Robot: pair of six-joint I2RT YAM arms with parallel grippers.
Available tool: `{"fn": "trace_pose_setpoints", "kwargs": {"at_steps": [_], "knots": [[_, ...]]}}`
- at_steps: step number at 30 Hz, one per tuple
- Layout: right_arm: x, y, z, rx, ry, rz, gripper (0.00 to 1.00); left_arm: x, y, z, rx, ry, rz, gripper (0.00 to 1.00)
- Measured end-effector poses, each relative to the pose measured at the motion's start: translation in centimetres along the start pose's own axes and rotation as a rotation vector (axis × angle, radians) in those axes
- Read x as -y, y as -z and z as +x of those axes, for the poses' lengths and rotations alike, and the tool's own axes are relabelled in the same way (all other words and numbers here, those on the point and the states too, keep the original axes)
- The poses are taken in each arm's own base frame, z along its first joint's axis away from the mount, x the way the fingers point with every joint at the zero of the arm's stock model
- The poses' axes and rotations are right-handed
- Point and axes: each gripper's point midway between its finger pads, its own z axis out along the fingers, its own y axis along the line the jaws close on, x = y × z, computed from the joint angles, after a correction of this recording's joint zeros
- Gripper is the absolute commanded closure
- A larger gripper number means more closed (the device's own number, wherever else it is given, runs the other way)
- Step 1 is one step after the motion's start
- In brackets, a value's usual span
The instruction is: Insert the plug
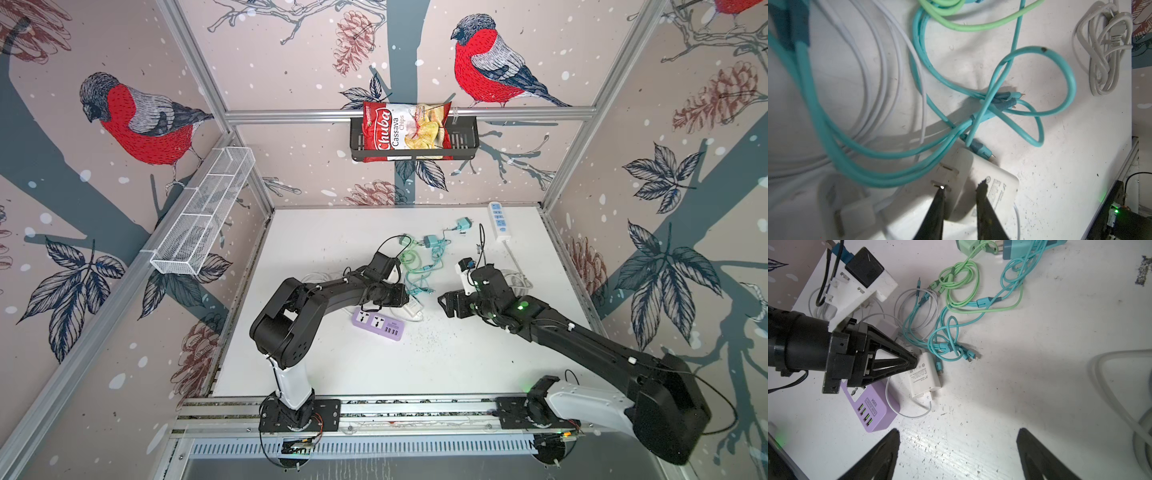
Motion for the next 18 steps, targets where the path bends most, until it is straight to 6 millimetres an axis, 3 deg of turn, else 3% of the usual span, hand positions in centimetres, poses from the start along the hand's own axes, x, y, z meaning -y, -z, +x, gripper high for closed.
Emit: {"fn": "trace_pose_setpoints", "kwargs": {"at_steps": [6,13,18], "knots": [[0.6,-0.3,0.6,-0.015,-0.049,0.01,0.11,0.7,-0.1,-0.3,0.014,-0.013,0.013,1.0],[1.2,-0.2,1.0,-0.016,-0.108,0.019,0.1,1.7,-0.7,0.8,0.031,-0.004,0.045,1.0],[2.0,-0.6,1.7,-0.029,-0.134,0.031,0.1,3.7,-0.8,2.5,0.009,-0.027,0.077,1.0]]}}
